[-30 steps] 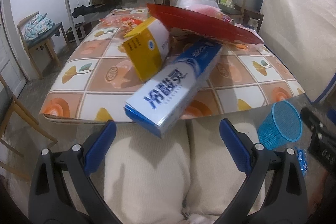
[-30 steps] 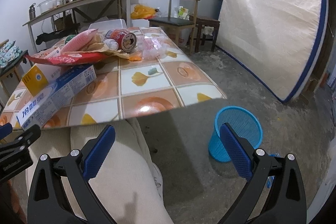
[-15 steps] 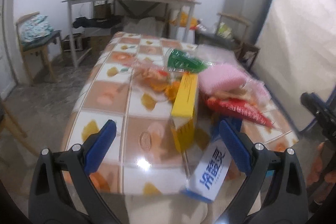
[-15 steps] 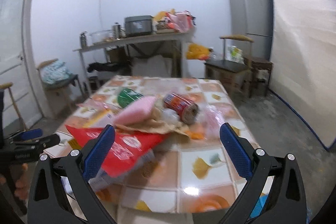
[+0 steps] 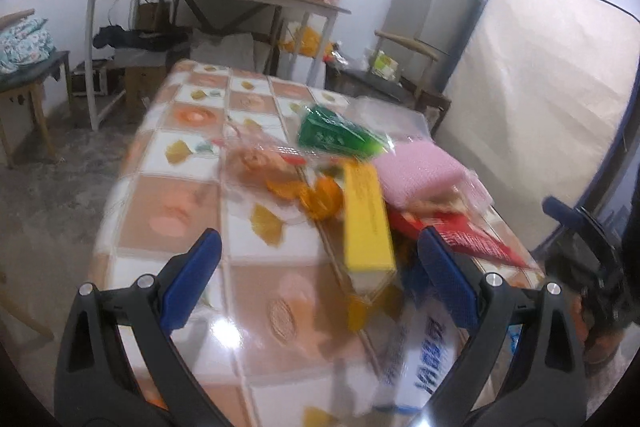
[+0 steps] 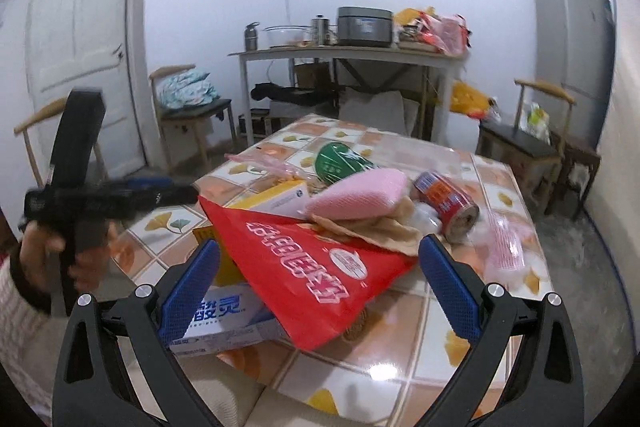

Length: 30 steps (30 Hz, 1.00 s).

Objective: Collect trash
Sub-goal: 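Grasp the yellow box with the left tool while the right tool grasps the pink sponge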

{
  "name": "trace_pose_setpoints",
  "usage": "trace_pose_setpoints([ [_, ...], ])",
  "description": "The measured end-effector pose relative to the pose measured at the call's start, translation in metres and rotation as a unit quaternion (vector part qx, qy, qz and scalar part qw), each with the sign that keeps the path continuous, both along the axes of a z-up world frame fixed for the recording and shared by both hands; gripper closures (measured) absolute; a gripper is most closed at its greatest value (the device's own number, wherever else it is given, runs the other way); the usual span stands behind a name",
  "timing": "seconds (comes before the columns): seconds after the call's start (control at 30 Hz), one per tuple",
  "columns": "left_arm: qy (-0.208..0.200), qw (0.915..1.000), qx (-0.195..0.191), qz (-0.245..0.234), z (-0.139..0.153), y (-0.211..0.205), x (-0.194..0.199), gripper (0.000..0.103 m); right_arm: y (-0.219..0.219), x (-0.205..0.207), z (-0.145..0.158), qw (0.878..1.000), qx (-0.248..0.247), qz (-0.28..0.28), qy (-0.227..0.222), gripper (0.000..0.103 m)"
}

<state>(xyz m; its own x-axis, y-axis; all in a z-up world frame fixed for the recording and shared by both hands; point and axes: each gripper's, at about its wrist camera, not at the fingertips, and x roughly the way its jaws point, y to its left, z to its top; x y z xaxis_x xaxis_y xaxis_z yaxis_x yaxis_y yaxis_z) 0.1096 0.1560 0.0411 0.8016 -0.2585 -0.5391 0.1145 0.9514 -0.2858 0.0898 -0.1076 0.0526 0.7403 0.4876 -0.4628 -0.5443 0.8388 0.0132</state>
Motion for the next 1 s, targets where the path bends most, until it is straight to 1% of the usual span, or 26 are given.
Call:
trace_pose_setpoints([
  [0.07,0.003,0.9999,-0.014,0.001,0.002,0.009,0.009,0.008,0.002,0.007,0.002,1.0,0.009,0.002,0.001,0.006],
  [0.1,0.009,0.9994,-0.035,0.001,0.004,0.018,0.018,0.008,0.001,0.011,0.003,1.0,0.016,0.001,0.002,0.006],
  [0.13,0.017,0.9981,-0.06,-0.001,0.005,0.026,0.026,0.008,0.0,0.014,0.005,1.0,0.022,-0.001,0.003,0.006],
  [0.2,0.048,0.9903,-0.131,-0.008,0.001,0.044,0.049,0.008,-0.007,0.021,0.006,0.999,0.039,-0.015,0.008,0.006],
  [0.23,0.066,0.9836,-0.168,-0.013,-0.003,0.052,0.062,0.008,-0.01,0.026,0.005,0.999,0.046,-0.02,0.013,0.006],
  [0.27,0.08,0.9776,-0.194,-0.017,-0.008,0.057,0.071,0.008,-0.014,0.03,0.005,0.998,0.058,-0.029,0.02,0.006],
  [0.3,0.106,0.967,-0.231,-0.018,-0.016,0.064,0.086,0.008,-0.017,0.034,0.004,0.997,0.065,-0.034,0.025,0.006],
  [0.33,0.123,0.9591,-0.255,-0.015,-0.022,0.066,0.094,0.008,-0.021,0.038,0.003,0.996,0.075,-0.043,0.031,0.006],
  [0.37,0.143,0.9489,-0.281,-0.006,-0.03,0.069,0.105,0.008,-0.025,0.041,0.001,0.995,0.083,-0.051,0.035,0.006],
  [0.43,0.158,0.9413,-0.298,0.008,-0.039,0.069,0.116,0.008,-0.03,0.048,0.0,0.993,0.088,-0.063,0.042,0.006],
  [0.47,0.161,0.9401,-0.3,0.013,-0.04,0.067,0.12,0.009,-0.033,0.051,0.0,0.993,0.088,-0.068,0.044,0.006],
  [0.53,0.156,0.9433,-0.293,0.012,-0.041,0.058,0.123,0.009,-0.04,0.061,0.001,0.992,0.093,-0.073,0.052,0.006],
  [0.6,0.155,0.9486,-0.276,0.007,-0.038,0.05,0.124,0.01,-0.049,0.077,0.002,0.988,0.113,-0.063,0.079,0.006],
  [0.63,0.155,0.9501,-0.271,0.004,-0.038,0.047,0.125,0.014,-0.054,0.091,0.003,0.984,0.13,-0.05,0.106,0.006],
  [0.67,0.155,0.9527,-0.261,-0.004,-0.037,0.042,0.125,0.018,-0.057,0.104,0.002,0.98,0.145,-0.036,0.135,0.006],
  [0.73,0.151,0.9573,-0.246,-0.016,-0.033,0.034,0.118,0.026,-0.059,0.134,-0.005,0.963,0.178,-0.003,0.204,0.008],
  [0.77,0.147,0.9606,-0.235,-0.02,-0.031,0.03,0.114,0.029,-0.059,0.145,-0.008,0.955,0.188,0.007,0.231,0.011],
  [0.8,0.144,0.963,-0.226,-0.024,-0.031,0.028,0.109,0.03,-0.058,0.164,-0.015,0.94,0.202,0.015,0.274,0.019],
  [0.83,0.142,0.9661,-0.214,-0.028,-0.03,0.024,0.106,0.034,-0.057,0.175,-0.02,0.931,0.209,0.02,0.3,0.025],
  [0.87,0.141,0.9679,-0.205,-0.03,-0.03,0.022,0.104,0.037,-0.055,0.186,-0.025,0.922,0.214,0.026,0.32,0.027],
  [0.9,0.14,0.9702,-0.195,-0.033,-0.03,0.02,0.101,0.039,-0.053,0.196,-0.03,0.917,0.214,0.023,0.336,0.033],
  [0.93,0.138,0.9722,-0.185,-0.036,-0.031,0.018,0.098,0.042,-0.051,0.206,-0.034,0.916,0.204,0.009,0.346,0.035],
  [1.0,0.133,0.9759,-0.168,-0.04,-0.031,0.016,0.092,0.044,-0.045,0.221,-0.04,0.915,0.186,0.002,0.358,0.036],
])
